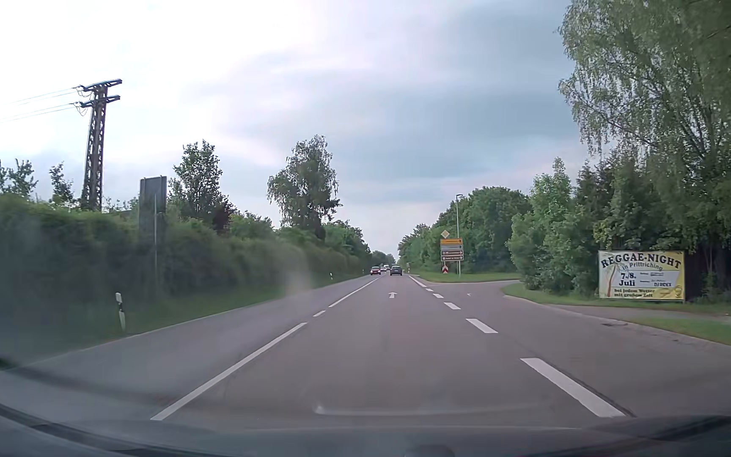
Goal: Follow the waypoints while adhering to traffic rules and regulations
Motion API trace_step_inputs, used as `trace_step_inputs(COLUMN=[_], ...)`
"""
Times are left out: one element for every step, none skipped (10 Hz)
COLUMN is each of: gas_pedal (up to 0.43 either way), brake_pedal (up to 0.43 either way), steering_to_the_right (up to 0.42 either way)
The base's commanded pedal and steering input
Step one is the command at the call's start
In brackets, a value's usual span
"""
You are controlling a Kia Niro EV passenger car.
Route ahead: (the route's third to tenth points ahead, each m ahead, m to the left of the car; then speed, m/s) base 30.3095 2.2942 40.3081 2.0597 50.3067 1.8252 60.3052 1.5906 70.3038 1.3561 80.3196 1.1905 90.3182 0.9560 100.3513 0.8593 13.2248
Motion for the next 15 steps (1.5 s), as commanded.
trace_step_inputs(gas_pedal=[0.150, 0.150, 0.150, 0.150, 0.150, 0.150, 0.150, 0.150, 0.150, 0.150, 0.150, 0.138, 0.138, 0.138, 0.138], brake_pedal=[0.000, 0.000, 0.000, 0.000, 0.000, 0.000, 0.000, 0.000, 0.000, 0.000, 0.000, 0.000, 0.000, 0.000, 0.000], steering_to_the_right=[0.003, 0.003, 0.003, 0.003, 0.003, 0.003, 0.002, 0.002, 0.001, 0.001, 0.001, 0.000, 0.000, 0.000, 0.000])
